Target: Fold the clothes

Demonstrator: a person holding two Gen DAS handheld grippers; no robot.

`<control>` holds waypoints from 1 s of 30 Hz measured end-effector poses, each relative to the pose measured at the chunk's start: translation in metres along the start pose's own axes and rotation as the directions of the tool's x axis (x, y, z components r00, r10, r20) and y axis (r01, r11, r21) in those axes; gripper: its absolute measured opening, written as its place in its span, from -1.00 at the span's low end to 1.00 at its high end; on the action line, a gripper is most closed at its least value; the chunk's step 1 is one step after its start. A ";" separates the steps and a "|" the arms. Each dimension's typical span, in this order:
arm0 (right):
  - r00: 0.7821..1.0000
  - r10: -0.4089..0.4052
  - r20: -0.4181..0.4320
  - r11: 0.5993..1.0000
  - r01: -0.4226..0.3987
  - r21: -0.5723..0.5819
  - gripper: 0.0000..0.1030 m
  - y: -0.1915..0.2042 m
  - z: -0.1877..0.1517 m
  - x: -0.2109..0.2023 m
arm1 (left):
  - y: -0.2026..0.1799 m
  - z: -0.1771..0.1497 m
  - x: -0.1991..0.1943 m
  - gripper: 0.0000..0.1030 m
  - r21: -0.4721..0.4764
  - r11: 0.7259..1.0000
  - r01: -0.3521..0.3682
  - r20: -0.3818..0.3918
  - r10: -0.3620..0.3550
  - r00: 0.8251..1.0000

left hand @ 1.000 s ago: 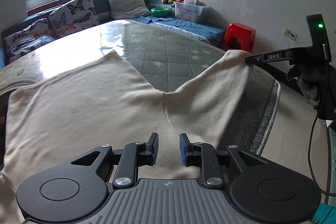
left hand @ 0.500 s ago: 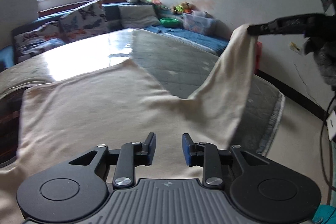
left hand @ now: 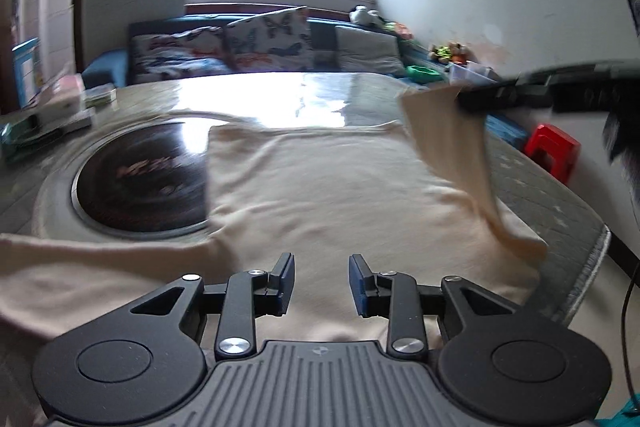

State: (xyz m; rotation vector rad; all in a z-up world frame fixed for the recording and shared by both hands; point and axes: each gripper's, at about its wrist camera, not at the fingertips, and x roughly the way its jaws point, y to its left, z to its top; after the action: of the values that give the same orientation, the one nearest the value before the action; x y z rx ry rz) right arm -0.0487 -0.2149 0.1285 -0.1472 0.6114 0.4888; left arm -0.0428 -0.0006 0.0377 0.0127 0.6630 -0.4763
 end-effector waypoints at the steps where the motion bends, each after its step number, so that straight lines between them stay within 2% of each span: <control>1: 1.000 0.014 -0.012 1.000 -0.014 -0.006 -0.85 0.005 -0.002 0.006 | 0.002 -0.002 -0.001 -0.35 -0.006 1.000 -0.006 -0.003 0.006 1.000; 6: 0.993 0.100 -0.067 0.994 -0.103 -0.038 -0.80 0.031 -0.017 0.028 | 0.008 -0.007 0.001 -0.35 -0.028 0.999 -0.018 -0.017 0.018 1.000; 10: 0.991 0.121 -0.065 0.991 -0.124 -0.045 -0.69 0.031 -0.021 0.021 | 0.004 -0.007 0.001 -0.35 -0.021 1.000 -0.015 -0.020 0.015 1.000; 13: 0.993 0.086 -0.078 0.995 -0.090 -0.048 -0.68 0.015 -0.028 0.005 | 0.002 -0.006 0.004 -0.35 -0.015 1.000 -0.004 -0.024 0.003 1.000; 16: 0.993 0.012 -0.120 0.999 -0.017 -0.038 -0.65 -0.006 -0.045 -0.008 | -0.003 -0.003 0.012 -0.35 -0.003 1.000 0.007 -0.037 -0.007 0.999; 19: 0.985 -0.062 -0.160 0.998 0.059 -0.028 -0.47 -0.023 -0.065 -0.020 | -0.010 -0.001 0.023 -0.35 0.022 1.000 0.013 -0.064 -0.012 0.998; 21: 0.979 -0.099 -0.179 0.995 0.096 -0.026 -0.43 -0.031 -0.077 -0.027 | -0.016 -0.002 0.029 -0.40 0.049 0.999 0.017 -0.080 -0.013 0.997; 23: 0.975 -0.114 -0.189 0.994 0.112 -0.019 -0.25 -0.035 -0.086 -0.032 | -0.021 -0.002 0.032 -0.40 0.070 0.997 0.019 -0.086 -0.013 0.996; 25: 0.974 -0.113 -0.198 0.993 0.114 -0.002 -0.19 -0.038 -0.096 -0.037 | -0.024 -0.002 0.033 -0.64 0.087 0.996 0.006 -0.077 0.001 0.997; 26: 0.974 -0.112 -0.199 0.993 0.115 0.001 -0.19 -0.039 -0.099 -0.039 | -0.024 -0.001 0.032 -0.85 0.084 0.996 -0.001 -0.073 0.007 0.997; 30: 0.974 -0.103 -0.203 0.994 0.109 0.020 -0.14 -0.041 -0.109 -0.039 | -0.023 0.013 0.019 -0.90 0.069 0.997 -0.015 -0.019 0.016 1.000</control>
State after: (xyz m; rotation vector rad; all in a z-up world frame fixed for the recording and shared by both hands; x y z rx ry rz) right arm -0.1133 -0.2961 0.0623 -0.2009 0.8053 0.3634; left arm -0.0319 -0.0315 0.0397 0.0879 0.6645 -0.4843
